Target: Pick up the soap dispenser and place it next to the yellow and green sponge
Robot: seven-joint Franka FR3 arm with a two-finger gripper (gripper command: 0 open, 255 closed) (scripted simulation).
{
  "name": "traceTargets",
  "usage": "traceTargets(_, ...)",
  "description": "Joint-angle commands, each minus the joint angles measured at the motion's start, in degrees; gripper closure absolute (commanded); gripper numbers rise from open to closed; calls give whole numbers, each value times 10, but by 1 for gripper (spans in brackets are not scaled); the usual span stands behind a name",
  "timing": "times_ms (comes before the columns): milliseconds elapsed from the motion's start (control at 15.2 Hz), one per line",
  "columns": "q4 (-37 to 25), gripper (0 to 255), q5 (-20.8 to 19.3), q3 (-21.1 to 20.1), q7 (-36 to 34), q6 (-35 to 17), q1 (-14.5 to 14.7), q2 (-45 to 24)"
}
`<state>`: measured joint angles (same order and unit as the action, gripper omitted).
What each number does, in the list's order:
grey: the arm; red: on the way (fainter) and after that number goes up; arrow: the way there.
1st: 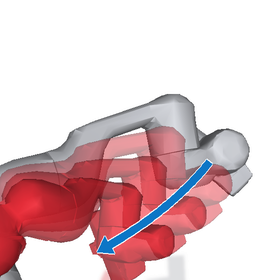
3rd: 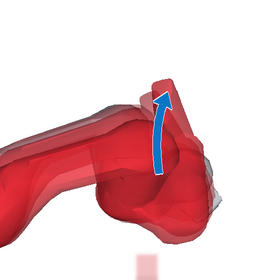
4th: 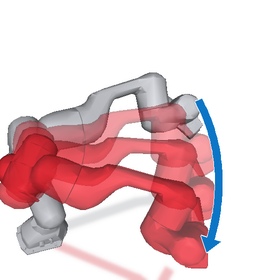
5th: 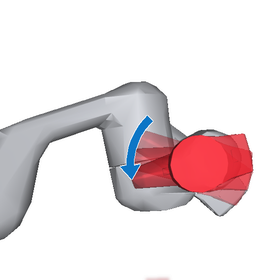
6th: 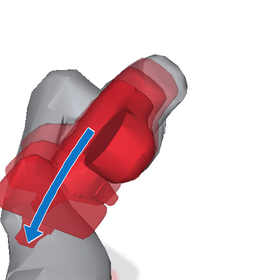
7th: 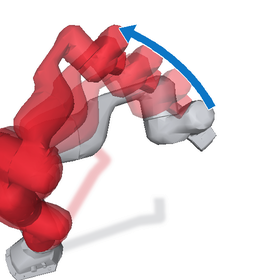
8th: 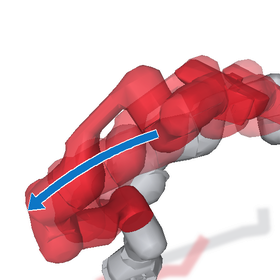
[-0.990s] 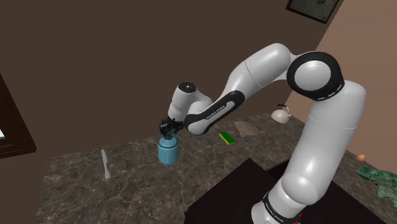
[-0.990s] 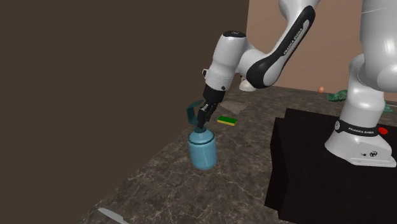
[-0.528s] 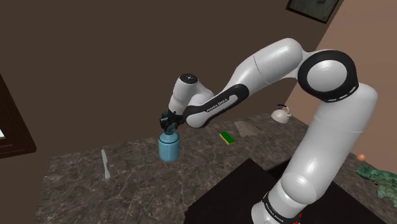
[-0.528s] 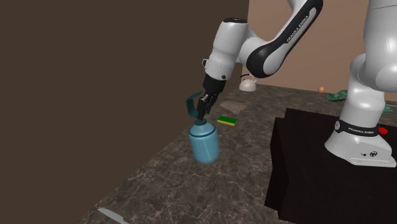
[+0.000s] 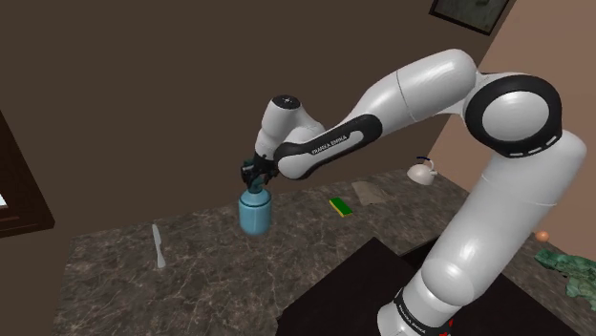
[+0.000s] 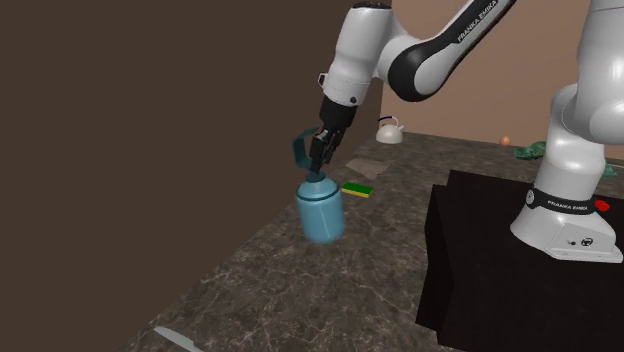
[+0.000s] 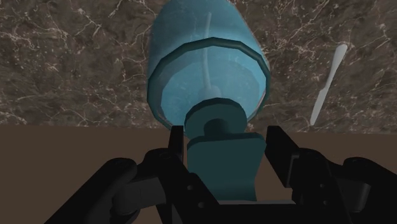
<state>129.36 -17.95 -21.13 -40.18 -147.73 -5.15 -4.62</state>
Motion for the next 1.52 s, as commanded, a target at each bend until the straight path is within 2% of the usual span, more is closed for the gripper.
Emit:
traceTargets(0, -6, 255, 14, -2, 11, 15, -1, 11)
traceTargets(660, -37, 255, 62, -6, 53, 84, -1, 57)
traceTargets(1452, -91, 255, 97, -3, 86, 171, 1, 94)
